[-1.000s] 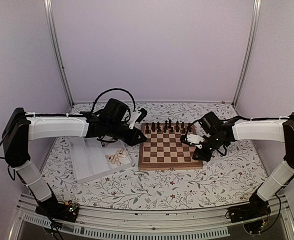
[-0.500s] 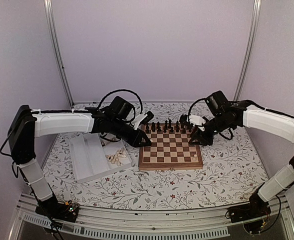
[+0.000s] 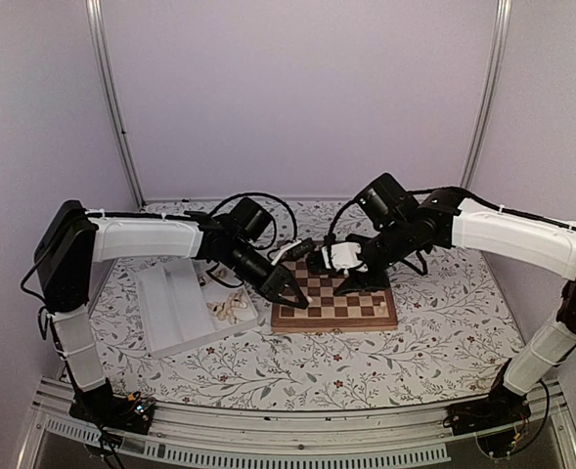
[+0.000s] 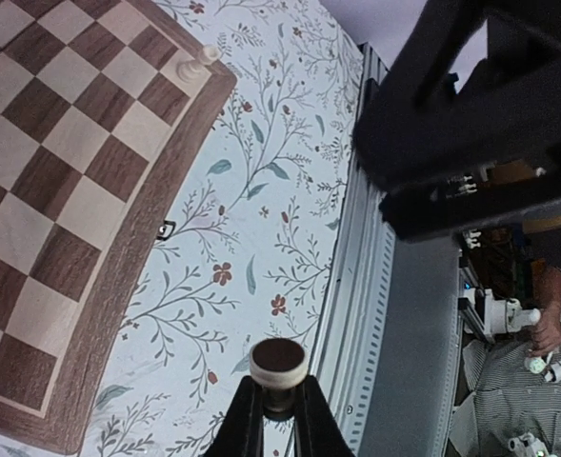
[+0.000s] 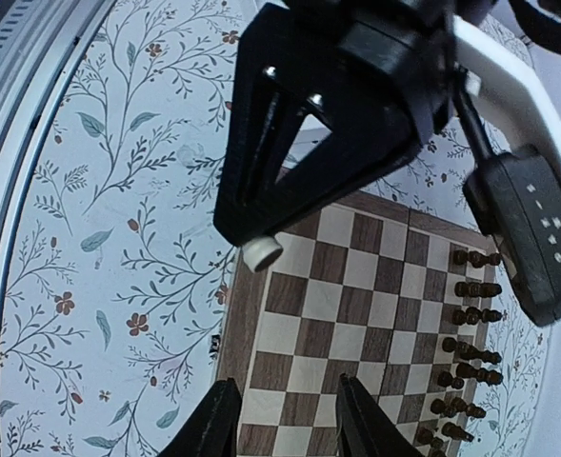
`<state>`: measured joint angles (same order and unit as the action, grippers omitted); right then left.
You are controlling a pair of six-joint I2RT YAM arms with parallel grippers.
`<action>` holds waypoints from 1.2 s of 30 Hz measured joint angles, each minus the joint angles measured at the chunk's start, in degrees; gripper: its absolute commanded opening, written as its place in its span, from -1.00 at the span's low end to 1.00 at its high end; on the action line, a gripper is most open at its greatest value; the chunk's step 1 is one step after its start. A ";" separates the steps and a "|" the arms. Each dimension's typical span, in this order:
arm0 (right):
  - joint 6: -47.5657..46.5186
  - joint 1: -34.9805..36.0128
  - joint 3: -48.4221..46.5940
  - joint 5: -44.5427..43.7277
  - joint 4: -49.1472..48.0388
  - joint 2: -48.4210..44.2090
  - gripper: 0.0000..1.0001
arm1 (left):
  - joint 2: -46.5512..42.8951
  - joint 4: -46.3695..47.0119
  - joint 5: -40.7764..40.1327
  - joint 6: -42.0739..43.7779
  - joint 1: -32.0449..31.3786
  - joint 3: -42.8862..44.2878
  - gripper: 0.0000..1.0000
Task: Set up the chess pieces on the board
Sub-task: Place the chess piece on the chessboard.
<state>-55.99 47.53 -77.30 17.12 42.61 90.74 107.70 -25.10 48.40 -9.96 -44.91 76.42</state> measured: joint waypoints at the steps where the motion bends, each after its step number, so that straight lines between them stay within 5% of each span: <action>1: -0.61 1.09 -0.04 -0.39 0.09 0.42 -0.19 | 0.28 -0.09 1.33 -0.17 -0.09 0.31 -0.94; 19: -4.02 9.31 -0.33 -7.37 -0.55 3.74 -0.19 | 2.82 -0.02 12.61 -2.36 -0.55 2.36 -0.92; 27: -4.39 10.56 -0.33 -8.59 -1.31 4.28 -0.46 | 4.04 -0.07 13.88 -2.54 -1.11 2.93 -0.90; 36: -3.34 10.80 -0.33 -10.58 -1.49 4.37 -0.79 | 4.76 -1.42 11.74 -2.51 -1.22 4.20 -0.29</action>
<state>-59.33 58.33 -77.62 6.55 41.12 95.11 112.46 -26.52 60.14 -12.47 -46.13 80.62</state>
